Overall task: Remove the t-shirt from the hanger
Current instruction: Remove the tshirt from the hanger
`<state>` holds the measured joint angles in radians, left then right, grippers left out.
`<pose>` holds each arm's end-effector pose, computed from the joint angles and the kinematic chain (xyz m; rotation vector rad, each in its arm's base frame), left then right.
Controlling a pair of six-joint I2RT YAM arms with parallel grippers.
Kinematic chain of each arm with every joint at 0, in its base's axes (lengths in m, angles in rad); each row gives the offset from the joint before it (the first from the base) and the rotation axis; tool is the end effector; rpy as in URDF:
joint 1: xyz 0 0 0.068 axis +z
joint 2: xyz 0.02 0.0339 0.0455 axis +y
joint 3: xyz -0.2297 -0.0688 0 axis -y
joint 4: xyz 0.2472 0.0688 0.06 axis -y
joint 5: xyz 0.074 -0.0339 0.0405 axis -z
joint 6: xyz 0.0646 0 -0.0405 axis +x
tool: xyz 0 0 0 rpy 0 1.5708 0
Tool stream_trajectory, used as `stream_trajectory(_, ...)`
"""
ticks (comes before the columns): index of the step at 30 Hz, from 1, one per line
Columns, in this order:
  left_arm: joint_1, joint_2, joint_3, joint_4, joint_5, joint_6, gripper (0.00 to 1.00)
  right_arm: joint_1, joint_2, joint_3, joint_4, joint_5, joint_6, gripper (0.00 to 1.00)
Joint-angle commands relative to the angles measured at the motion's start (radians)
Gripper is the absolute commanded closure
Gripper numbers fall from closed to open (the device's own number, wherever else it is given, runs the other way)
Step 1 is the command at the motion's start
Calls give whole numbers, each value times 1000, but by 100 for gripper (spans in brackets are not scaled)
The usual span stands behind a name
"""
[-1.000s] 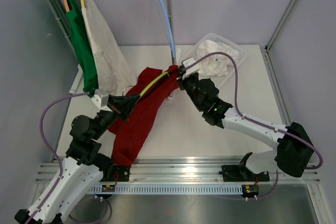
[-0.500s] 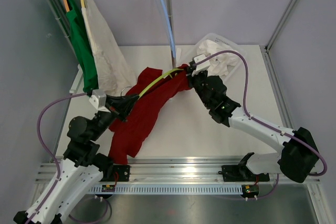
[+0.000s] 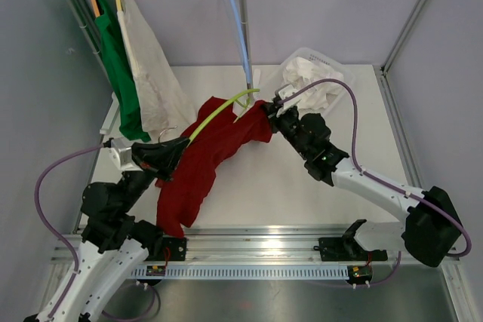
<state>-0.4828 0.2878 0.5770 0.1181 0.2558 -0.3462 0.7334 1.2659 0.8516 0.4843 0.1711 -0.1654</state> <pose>0.1208 -0.0817 0.3608 0.3160 1.1811 -0.8761 0.2591 0.2186 0.2976 -0.5289 1.4150 0.3282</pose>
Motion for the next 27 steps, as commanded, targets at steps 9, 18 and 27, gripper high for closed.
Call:
stream_trajectory(9,-2,103,17,248,-107,-42,100,-26,-20,-149,178,-588,-140,99)
stream_trajectory(18,-2,234,43,347,-84,-59,100,-22,-22,-189,177,-829,-175,94)
stream_trajectory(27,-2,269,14,440,-133,-80,100,67,52,-105,18,-898,-278,89)
